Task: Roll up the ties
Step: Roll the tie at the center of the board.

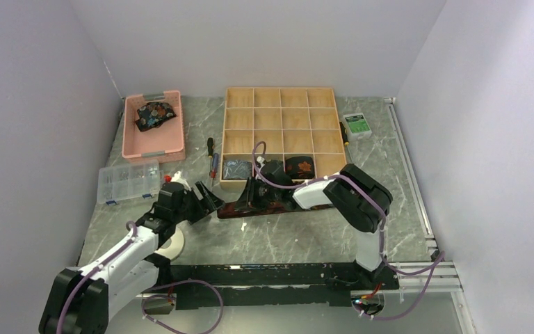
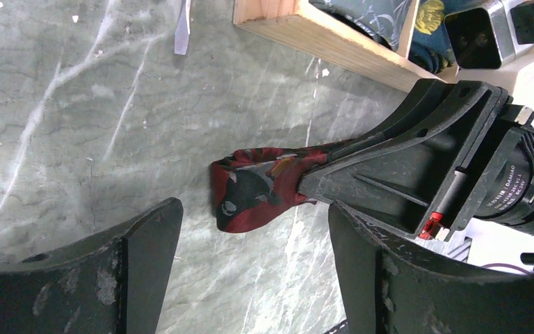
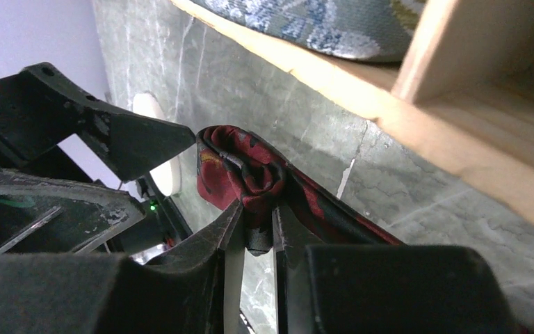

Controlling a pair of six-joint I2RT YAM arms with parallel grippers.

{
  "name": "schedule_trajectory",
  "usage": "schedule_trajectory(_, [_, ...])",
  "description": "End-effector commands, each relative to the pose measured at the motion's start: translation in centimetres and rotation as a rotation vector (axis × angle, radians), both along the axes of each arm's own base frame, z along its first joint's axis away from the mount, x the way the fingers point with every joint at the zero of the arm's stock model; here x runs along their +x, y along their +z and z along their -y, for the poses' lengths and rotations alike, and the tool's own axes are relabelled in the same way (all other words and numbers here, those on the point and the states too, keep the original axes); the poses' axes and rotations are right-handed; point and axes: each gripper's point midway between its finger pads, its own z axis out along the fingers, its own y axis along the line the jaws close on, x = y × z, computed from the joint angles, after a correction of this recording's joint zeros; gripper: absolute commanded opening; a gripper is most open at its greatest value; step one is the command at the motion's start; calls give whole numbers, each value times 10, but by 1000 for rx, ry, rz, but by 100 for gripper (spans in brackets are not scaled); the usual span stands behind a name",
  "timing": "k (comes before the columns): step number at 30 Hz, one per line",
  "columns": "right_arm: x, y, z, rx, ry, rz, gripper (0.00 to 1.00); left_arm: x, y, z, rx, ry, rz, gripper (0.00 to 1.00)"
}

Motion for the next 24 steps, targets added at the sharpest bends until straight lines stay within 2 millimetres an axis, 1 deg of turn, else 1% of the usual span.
schedule_trajectory(1, [0, 16, -11, 129, 19, 15, 19, 1, 5, 4, -42, -17, 34, 81])
schedule_trajectory(6, [-5, 14, -14, 193, 42, -6, 16, -4, -5, 1, -42, -20, 15, 78])
schedule_trajectory(9, [-5, 6, -13, 173, 44, -8, 16, -7, -11, 0, -42, -21, 5, 77])
schedule_trajectory(12, [-4, 3, -10, 157, 37, 2, 16, -7, -14, -2, -46, -18, 4, 75])
schedule_trajectory(15, [-5, -3, -6, 127, 35, 6, 16, -4, -16, -1, -48, -26, 6, 71])
schedule_trajectory(19, [-8, -12, -1, 106, 27, -4, 15, -2, -20, 4, -61, -57, -1, 65])
schedule_trajectory(24, [-10, -18, 3, 94, 19, -12, 16, -1, -28, 12, -86, -103, -22, 60])
